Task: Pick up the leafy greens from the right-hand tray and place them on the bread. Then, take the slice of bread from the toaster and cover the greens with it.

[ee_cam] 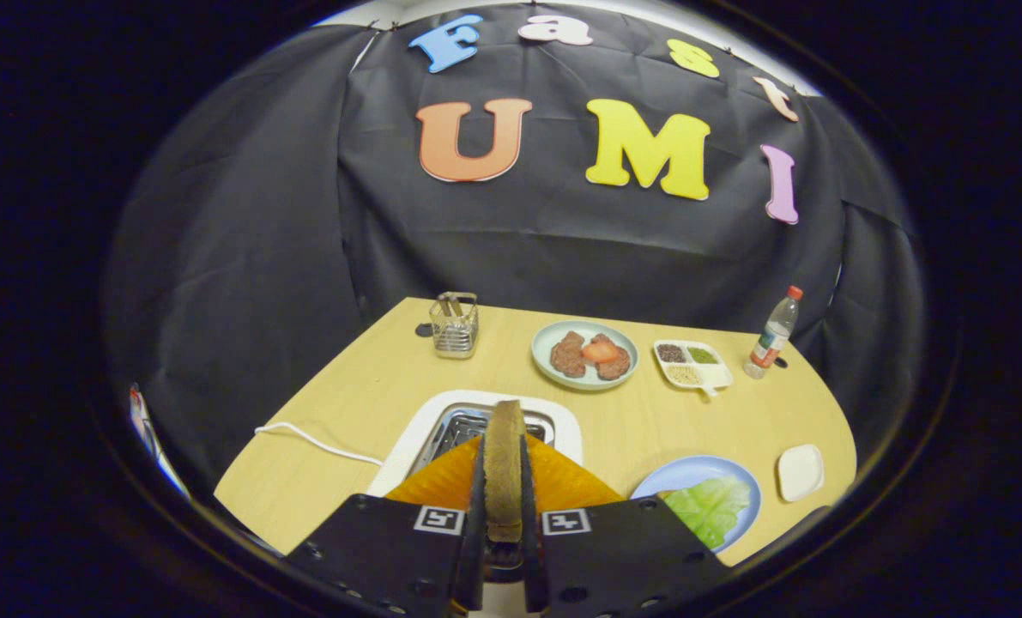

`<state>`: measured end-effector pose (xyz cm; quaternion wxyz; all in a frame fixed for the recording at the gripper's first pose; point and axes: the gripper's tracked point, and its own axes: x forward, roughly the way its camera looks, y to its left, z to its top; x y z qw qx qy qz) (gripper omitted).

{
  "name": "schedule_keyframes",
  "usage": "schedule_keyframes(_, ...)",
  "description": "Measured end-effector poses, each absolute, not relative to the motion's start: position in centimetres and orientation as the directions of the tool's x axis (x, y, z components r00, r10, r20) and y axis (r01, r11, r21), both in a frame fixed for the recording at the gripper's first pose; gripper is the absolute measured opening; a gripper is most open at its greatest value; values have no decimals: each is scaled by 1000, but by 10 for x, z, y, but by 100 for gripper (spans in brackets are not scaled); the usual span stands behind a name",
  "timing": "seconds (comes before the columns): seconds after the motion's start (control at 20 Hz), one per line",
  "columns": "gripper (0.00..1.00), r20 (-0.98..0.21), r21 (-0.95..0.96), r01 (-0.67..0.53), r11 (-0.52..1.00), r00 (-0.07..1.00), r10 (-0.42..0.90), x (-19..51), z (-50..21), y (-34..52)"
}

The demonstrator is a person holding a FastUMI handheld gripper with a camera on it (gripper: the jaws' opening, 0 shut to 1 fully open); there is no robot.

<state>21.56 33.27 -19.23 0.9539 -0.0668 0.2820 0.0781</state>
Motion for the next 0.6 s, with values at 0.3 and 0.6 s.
schedule_keyframes(0.3,8,-532,-83,-190,978,838,118,202,-166,330)
schedule_keyframes(0.6,8,-435,-27,-194,981,886,163,185,-100,332)
